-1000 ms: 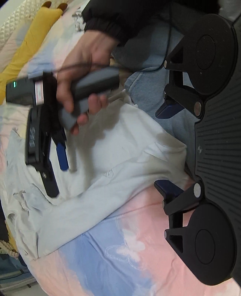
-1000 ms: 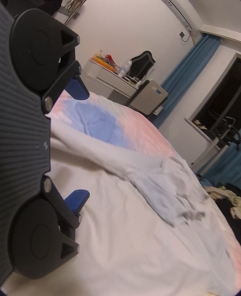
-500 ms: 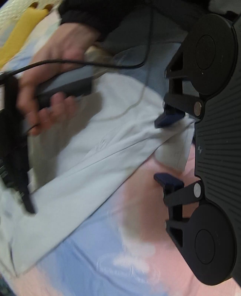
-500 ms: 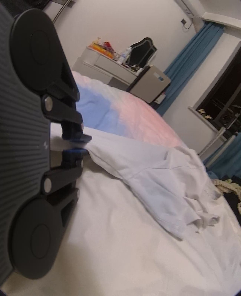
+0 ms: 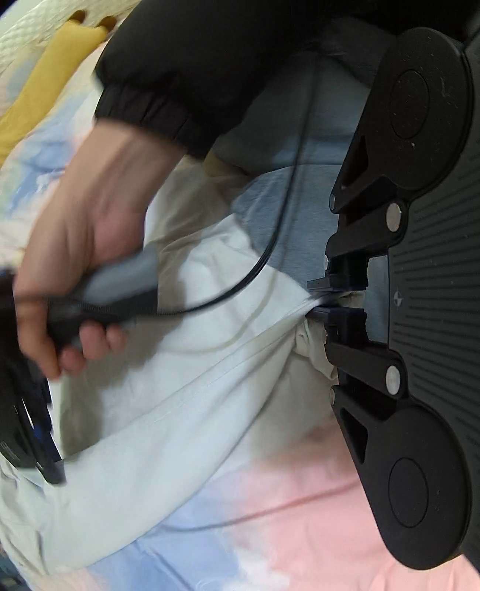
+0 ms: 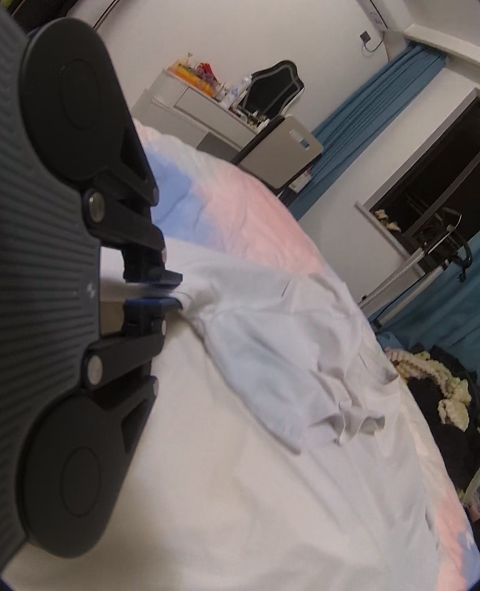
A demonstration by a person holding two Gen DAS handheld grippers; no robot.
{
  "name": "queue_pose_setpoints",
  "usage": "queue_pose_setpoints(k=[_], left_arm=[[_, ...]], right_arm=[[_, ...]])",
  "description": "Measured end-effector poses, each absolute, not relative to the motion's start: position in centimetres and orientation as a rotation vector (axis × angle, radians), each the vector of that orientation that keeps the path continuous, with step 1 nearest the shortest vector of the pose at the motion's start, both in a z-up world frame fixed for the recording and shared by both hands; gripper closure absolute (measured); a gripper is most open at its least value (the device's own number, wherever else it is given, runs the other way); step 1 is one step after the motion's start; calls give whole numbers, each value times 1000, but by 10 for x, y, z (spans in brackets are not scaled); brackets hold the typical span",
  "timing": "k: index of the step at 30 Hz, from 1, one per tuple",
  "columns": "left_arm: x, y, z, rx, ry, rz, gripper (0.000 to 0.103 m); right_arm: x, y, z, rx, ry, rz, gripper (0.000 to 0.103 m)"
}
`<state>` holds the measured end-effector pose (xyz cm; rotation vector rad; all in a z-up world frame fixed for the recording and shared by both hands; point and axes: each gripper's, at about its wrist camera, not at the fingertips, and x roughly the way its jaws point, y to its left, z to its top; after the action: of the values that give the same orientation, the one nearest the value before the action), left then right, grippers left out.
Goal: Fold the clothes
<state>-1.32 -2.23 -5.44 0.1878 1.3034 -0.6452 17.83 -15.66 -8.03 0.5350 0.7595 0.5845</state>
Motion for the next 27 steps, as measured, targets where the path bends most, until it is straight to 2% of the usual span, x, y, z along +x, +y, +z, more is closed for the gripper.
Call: queue_pose_setpoints(k=[1,2,3,4,6,9,12,18,27], left_arm=[[-12,-26,-61,188,1306,-635,91],[-11,-30,-67,188,1308,-626,85],[-11,-33,-73,185,1310,-620,73],[-11,-33,-76,166,1315,-629,66],[-14,-32,-72,130,1296,-657,35],[-22,-28,-55,100,1218,-701,17],[-29,-16,-35,100,1121,-716,15],[-6,17,-9,-6,872,-562,15],[71,-6,6,-75,644,-377,12]], right_arm=[[174,-162,-78,515,757,573,81],[168,-167,-74,493,753,560,71],[161,-173,-69,467,741,553,66],[153,-178,-64,440,727,547,65],[134,-188,-50,361,701,529,61],[107,-205,-29,269,648,492,48],[86,-225,-12,263,594,460,42],[59,-259,3,264,517,366,40],[52,-258,0,167,435,295,39]])
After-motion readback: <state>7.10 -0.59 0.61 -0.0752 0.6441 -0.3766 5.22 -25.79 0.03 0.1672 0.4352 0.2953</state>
